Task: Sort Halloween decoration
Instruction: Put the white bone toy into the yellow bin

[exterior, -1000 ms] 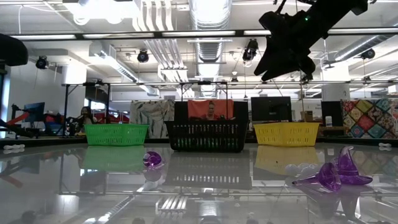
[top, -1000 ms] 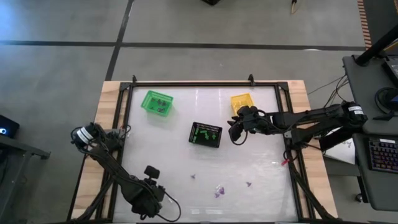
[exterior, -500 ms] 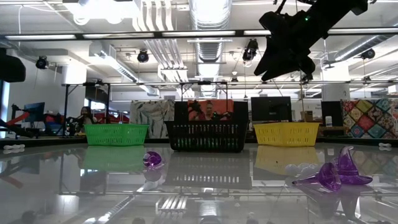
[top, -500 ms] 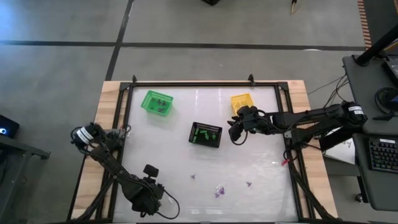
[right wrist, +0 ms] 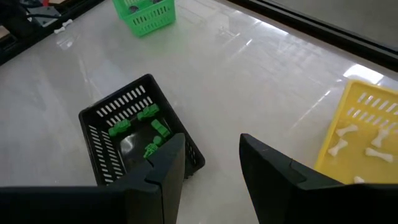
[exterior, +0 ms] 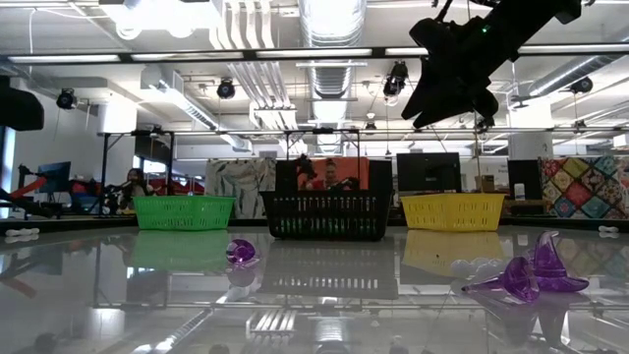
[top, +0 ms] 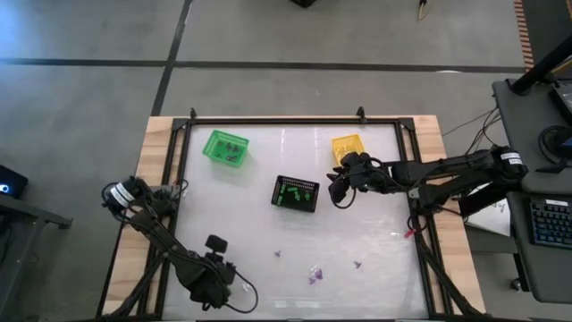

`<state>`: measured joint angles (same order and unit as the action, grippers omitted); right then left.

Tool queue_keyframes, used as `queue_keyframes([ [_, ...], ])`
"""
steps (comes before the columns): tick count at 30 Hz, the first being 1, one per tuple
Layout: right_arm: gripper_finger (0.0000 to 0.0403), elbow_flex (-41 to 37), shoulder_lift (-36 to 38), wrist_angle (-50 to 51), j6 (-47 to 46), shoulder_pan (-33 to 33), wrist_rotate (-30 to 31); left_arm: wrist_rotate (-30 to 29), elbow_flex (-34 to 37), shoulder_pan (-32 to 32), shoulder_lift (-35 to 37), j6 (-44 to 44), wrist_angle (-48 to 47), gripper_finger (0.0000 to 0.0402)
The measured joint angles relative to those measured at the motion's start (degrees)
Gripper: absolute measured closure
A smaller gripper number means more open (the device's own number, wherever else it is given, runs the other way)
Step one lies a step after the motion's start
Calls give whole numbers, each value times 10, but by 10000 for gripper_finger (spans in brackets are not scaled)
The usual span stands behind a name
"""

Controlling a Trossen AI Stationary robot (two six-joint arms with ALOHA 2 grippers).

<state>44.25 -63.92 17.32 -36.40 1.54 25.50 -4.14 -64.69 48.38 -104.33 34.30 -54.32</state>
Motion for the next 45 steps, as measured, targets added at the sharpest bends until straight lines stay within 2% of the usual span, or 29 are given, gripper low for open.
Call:
queue_keyframes([
  [12,259,0,0,0,0,2,0,1,32,3,3,5,4,315],
  [16,259,0,0,0,0,4,0,1,34,3,3,-2,9,338],
  [21,259,0,0,0,1,4,0,0,34,4,3,-1,11,393],
  [26,259,0,0,0,8,4,0,-26,35,4,3,16,7,399],
  [28,259,0,0,0,18,7,0,-49,38,5,10,25,7,400],
  [31,259,0,0,-7,33,17,0,-117,39,3,33,41,9,401],
  [37,259,0,-11,-118,156,63,1,-313,38,-10,117,26,92,401],
  [41,259,-2,-44,-233,255,103,0,-427,41,-24,163,-70,228,401],
  [45,259,-2,-97,-340,344,137,-1,-446,56,-43,190,-227,412,401],
])
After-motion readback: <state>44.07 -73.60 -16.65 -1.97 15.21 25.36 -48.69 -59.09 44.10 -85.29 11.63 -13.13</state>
